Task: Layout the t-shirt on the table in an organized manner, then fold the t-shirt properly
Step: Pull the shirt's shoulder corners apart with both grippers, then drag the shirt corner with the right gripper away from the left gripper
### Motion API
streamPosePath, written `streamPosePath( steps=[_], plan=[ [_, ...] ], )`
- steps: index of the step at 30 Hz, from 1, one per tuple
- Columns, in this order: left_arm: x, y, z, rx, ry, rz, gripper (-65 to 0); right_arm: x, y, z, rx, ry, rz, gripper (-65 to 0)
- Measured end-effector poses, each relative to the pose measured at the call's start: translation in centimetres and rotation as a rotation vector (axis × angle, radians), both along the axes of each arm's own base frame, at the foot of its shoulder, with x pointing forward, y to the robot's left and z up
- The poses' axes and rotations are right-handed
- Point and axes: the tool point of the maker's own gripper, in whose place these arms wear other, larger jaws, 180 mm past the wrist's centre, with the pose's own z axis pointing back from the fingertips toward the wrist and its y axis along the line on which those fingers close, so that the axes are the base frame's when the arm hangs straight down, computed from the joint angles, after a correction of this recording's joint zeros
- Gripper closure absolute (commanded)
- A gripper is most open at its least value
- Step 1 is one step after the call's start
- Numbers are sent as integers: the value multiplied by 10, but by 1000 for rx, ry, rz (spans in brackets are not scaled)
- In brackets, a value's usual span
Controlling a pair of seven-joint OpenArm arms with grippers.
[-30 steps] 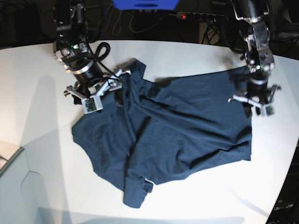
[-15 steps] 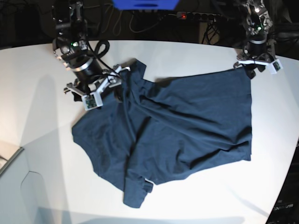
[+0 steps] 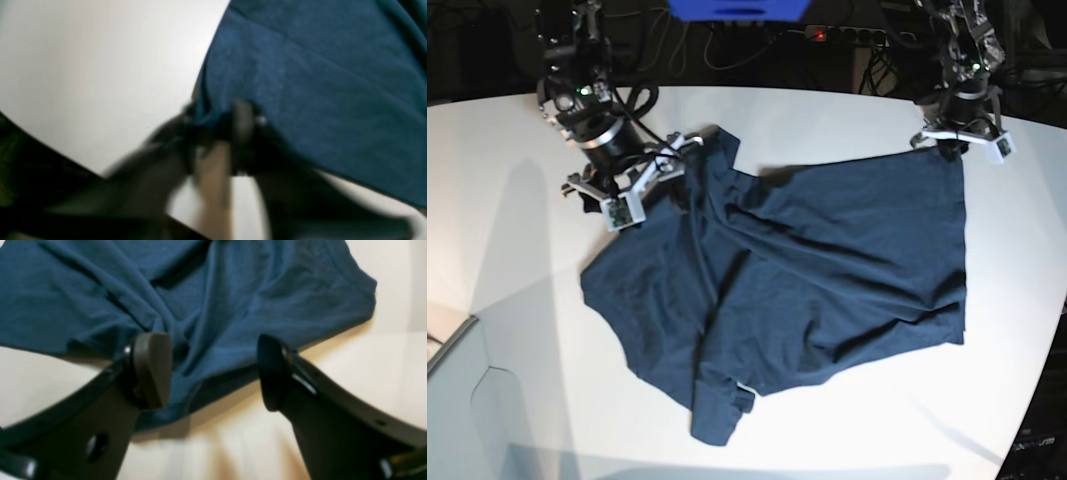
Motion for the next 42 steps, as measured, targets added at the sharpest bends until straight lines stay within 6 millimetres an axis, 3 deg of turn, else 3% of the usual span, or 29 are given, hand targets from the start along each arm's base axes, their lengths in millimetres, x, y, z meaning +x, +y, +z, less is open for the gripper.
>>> streamPosePath(
  steps=[2,5,10,14,20,24,28,42],
  plan=[
    [4,1,1,-2,3,-1,-13,-1,-4,-5,-7,9,-3,-408],
    [12,10,11,8,-18,-4,0,-11,-9,-28,-25,75,8,-409],
    [42,54,82,82,-213,52,-1,-25,-21,-55,-61,154,12,-410],
    [68,58,141,116,-375,25,-1,-25,-21,-56,-58,155,9,-410],
    [92,56,194,158,-510,5,-1,-16,-21,-57,-51,147,8,-411],
    [100,58,215,173,-564,6,-1,-10,-25,-82,-62,209,0,-411],
    [102,68,223,187,-588,39,-1,2,-27,-86,-48,197,-10,-411],
    [102,70,207,165,-553,48,-1,21,-27,-82,-59,191,-7,-411]
  ],
)
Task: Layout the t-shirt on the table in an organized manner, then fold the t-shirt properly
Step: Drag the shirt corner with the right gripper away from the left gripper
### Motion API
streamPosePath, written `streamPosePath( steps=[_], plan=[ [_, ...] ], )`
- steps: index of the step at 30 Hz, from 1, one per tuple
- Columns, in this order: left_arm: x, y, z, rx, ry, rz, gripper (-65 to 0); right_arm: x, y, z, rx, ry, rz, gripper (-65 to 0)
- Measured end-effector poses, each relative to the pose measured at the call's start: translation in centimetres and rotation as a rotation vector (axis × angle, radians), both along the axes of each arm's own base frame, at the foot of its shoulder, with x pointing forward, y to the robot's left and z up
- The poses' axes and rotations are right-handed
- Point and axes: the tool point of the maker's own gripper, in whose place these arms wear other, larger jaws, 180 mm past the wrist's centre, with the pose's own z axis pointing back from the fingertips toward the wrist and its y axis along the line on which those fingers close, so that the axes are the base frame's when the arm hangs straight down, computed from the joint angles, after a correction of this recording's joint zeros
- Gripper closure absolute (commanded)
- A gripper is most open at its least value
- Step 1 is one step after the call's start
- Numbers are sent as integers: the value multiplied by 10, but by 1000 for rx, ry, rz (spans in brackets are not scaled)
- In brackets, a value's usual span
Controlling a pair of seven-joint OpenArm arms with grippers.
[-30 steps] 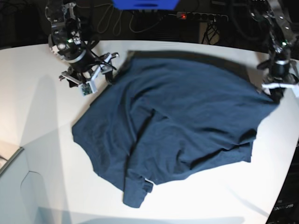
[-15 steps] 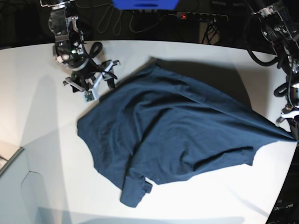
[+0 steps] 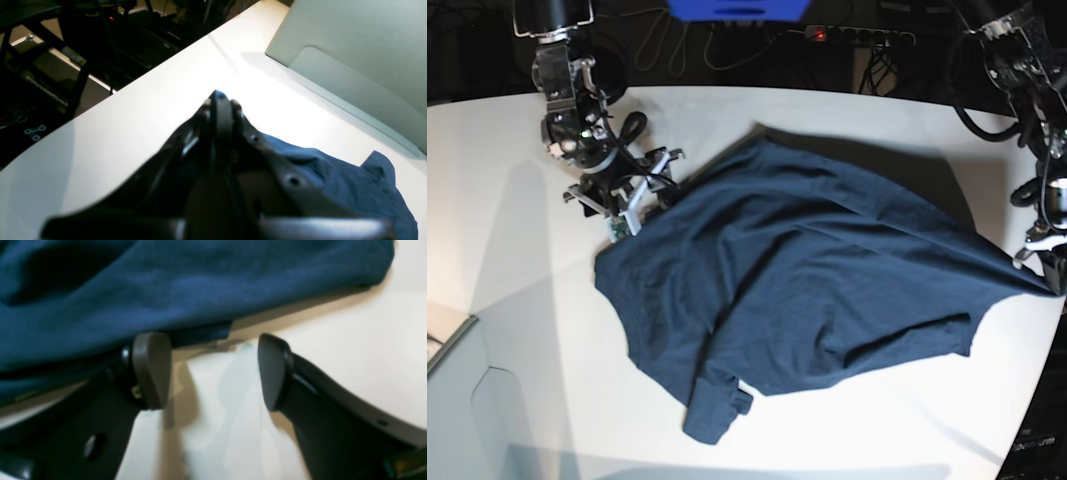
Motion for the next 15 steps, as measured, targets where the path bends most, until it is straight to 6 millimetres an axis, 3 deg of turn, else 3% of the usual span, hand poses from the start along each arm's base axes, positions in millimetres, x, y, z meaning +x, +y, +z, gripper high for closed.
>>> streamPosePath(
  steps=[10,12,15],
  plan=[
    [0,7,-2,11,10,4,-1,21,-2,-3,8,-14,-8,-397],
    [0,9,-8,3,29,4,-1,20,3,-4,11,-12,14,-349],
    [-1,10,-13,-3,38,8,-1,11,33,-2,68,7,176,-197]
  ],
)
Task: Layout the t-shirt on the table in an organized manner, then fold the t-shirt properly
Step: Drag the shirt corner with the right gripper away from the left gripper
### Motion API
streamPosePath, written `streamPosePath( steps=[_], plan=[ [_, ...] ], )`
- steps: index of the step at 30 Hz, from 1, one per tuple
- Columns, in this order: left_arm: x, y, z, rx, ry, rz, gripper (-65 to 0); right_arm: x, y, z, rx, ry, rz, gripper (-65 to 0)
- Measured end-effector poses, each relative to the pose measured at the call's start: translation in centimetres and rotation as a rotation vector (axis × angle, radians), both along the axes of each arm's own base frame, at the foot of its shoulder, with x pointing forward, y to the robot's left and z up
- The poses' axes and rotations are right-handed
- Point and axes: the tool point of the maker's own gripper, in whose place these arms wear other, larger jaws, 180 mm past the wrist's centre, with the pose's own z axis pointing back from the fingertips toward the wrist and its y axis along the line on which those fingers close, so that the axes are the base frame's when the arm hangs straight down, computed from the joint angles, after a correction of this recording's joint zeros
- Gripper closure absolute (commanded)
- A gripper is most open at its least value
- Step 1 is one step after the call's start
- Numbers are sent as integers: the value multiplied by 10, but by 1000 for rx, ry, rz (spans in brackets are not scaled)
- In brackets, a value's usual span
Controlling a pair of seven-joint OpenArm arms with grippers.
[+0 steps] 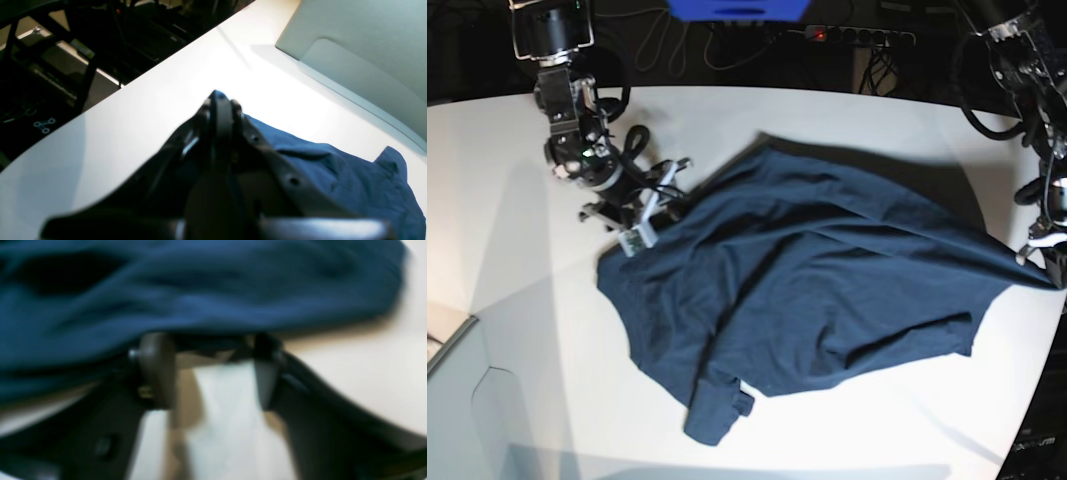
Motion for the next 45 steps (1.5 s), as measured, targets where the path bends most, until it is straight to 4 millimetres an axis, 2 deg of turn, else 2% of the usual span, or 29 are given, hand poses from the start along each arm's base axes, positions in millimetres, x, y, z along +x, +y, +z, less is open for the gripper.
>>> streamPosePath(
  steps=[3,6,9,14,20,23,26,28,32,34,37,40,43,45],
  plan=[
    [0,0,0,-1,-1,0,-1,-7,19,0,30,28,84,0],
    [0,0,0,-1,0,0,-1,-8,15,3,11,23,89,0],
    [2,-1,0,-5,-3,-1,-1,-5,2,19,5,-26,56,0],
    [7,-1,6,-4,-21,-2,-1,-4,-43,53,-45,-120,-44,0],
    [13,-1,13,-4,-44,-1,-1,-6,-82,96,-93,-237,-140,0],
    [13,-2,11,-10,-42,-1,-1,-12,-94,123,-113,-305,-172,0],
    [12,-2,9,-10,-37,1,-1,-20,-94,141,-115,-346,-200,0],
    [12,-3,8,-11,-35,-3,-1,-28,-88,142,-101,-344,-201,0],
    [5,-3,-3,-28,-14,6,-1,-47,-87,125,-106,-277,-196,0],
    [1,-5,-12,-39,12,6,-1,-49,-86,124,-102,-271,-201,0],
    [2,-5,-11,-41,7,6,-1,-46,-85,125,-96,-279,-202,0],
    [4,-5,-10,-40,0,4,-1,-27,-85,124,-77,-295,-212,0],
    [3,-5,-11,-39,8,4,-1,5,-86,121,-46,-309,-223,0],
    [3,-6,-11,-39,7,2,-1,26,-81,111,-14,-296,-216,0]
  ],
)
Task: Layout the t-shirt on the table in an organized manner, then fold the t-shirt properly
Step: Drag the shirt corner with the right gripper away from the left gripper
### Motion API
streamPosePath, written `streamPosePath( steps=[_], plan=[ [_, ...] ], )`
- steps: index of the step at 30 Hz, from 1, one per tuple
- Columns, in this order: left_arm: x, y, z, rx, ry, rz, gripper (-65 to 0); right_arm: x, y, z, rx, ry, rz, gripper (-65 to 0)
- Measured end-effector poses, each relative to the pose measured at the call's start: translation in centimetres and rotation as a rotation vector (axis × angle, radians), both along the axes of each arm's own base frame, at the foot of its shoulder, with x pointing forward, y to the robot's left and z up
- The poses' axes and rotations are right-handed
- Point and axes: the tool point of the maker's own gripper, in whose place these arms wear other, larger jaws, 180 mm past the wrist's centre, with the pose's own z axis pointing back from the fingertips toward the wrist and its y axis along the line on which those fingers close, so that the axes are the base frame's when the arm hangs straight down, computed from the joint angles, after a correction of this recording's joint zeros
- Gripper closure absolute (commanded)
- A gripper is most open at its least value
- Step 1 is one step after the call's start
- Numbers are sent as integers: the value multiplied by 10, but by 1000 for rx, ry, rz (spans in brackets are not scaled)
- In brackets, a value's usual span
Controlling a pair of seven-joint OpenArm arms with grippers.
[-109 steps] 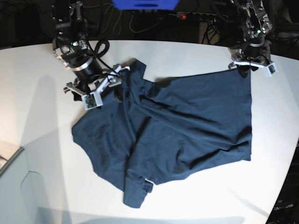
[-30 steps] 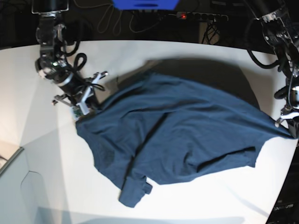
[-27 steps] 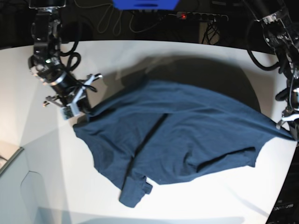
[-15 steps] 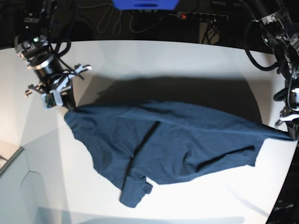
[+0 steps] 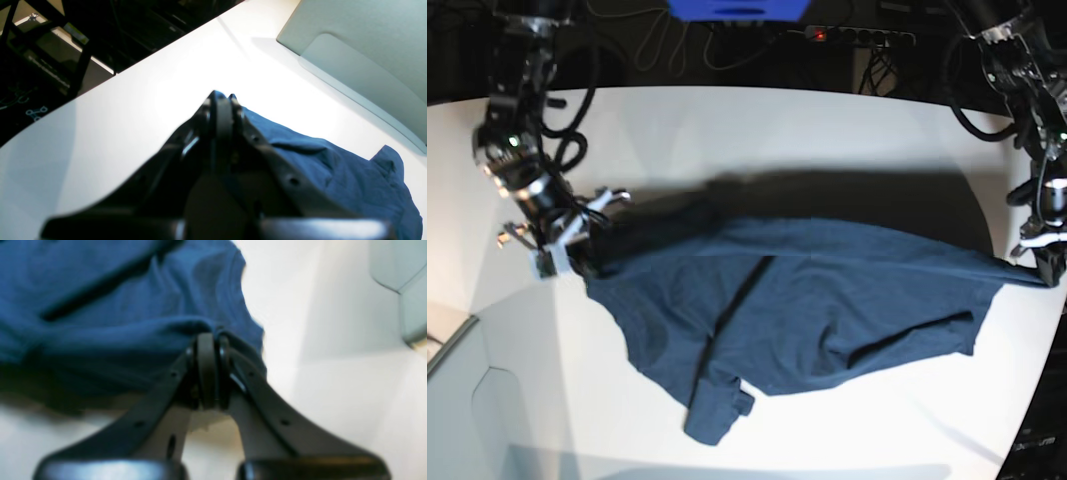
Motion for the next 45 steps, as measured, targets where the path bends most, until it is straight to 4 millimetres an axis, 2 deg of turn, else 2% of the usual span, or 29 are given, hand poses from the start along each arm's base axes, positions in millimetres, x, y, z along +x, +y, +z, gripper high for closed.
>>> streamPosePath(
  steps=[2,6,11,13,15,19,30,37,39,44,45],
  plan=[
    [1,-1,1,-1,-3,-4,-1,14,6,-19,22,52,13,-16],
    [1,-1,0,-1,-1,-4,-1,33,11,-44,34,123,43,-171],
    [1,-2,0,-1,0,-4,-1,41,5,-44,16,125,54,-376],
    [-1,-1,-3,-1,8,-4,-1,38,2,-43,3,125,55,-396],
    [-3,-1,-5,-2,15,-4,-1,32,-1,-44,-1,120,55,-381],
    [-3,0,-9,-9,20,1,-1,20,-1,-60,-3,170,58,-344],
    [-4,-1,-12,-15,29,0,-1,23,-1,-101,56,295,34,-339],
    [-4,-1,-12,-15,29,0,-1,21,-6,-103,49,302,32,-328],
    [-4,-1,-12,-16,29,0,-1,20,-5,-104,49,304,32,-286],
    [-4,-1,-13,-16,30,1,-1,18,-5,-105,50,305,33,-27],
    [-4,-1,-15,-20,32,3,-1,18,-5,-105,51,305,32,0]
  ],
)
